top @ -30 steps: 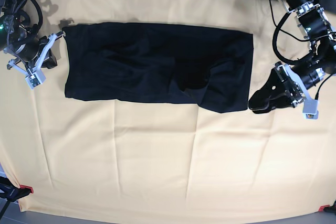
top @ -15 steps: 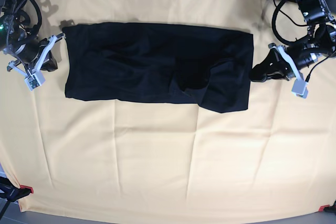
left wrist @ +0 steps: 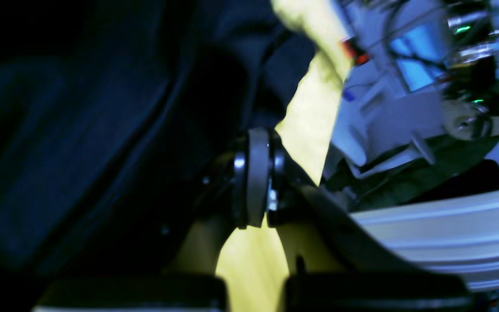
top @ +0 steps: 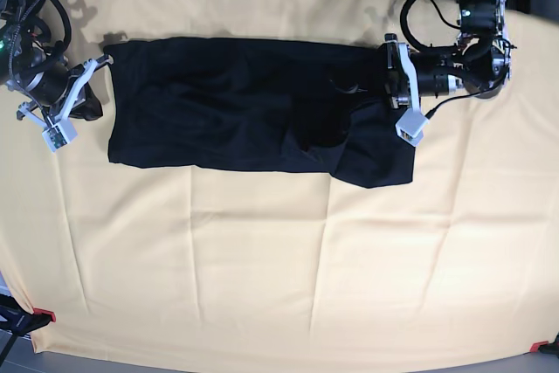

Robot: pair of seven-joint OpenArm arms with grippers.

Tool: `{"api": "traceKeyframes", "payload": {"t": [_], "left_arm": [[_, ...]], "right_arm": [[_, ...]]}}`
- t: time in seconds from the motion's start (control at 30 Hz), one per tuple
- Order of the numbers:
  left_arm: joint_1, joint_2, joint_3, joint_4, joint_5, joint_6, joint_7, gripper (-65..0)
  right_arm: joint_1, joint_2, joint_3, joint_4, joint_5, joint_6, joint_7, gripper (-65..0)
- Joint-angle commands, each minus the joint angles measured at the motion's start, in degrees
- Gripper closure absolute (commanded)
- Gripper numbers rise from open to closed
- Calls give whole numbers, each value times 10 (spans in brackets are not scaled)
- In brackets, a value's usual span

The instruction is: Fold the T-shirt properly

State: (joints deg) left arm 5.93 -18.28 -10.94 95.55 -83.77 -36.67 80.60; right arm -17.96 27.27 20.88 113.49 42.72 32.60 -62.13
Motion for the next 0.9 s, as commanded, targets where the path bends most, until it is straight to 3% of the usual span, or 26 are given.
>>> {"api": "traceKeyframes", "payload": {"t": [0.0, 0.1, 0.3, 0.37, 0.4, 0.5, 0.57, 0.77, 0.87], "left_arm": [[-13, -8, -5, 16, -12, -7, -6, 0], [-21, -19, -28, 43, -12, -11, -6, 0], [-16, -82, -60, 81, -12, -11, -6, 0], [-17, -98, -60, 83, -12, -25, -6, 0], [-16, -104, -60, 83, -12, -33, -6, -37], [-16, -117, -60, 83, -12, -33, -6, -314], [-17, -127, -60, 83, -12, -33, -6, -408], [-17, -148, -59, 83, -12, -33, -6, -408], [-17, -148, -58, 83, 36, -33, -6, -408]], "right_arm": [[5, 10, 7, 7, 9, 3, 8, 0], [5, 10, 7, 7, 7, 6, 3, 0], [5, 10, 7, 7, 8, 9, 0, 0], [5, 10, 7, 7, 8, 8, 0, 0], [5, 10, 7, 7, 8, 8, 0, 0], [5, 10, 7, 7, 8, 8, 0, 0], [5, 10, 7, 7, 8, 8, 0, 0], [5, 10, 7, 7, 10, -1, 0, 0], [5, 10, 7, 7, 10, -1, 1, 0]]}}
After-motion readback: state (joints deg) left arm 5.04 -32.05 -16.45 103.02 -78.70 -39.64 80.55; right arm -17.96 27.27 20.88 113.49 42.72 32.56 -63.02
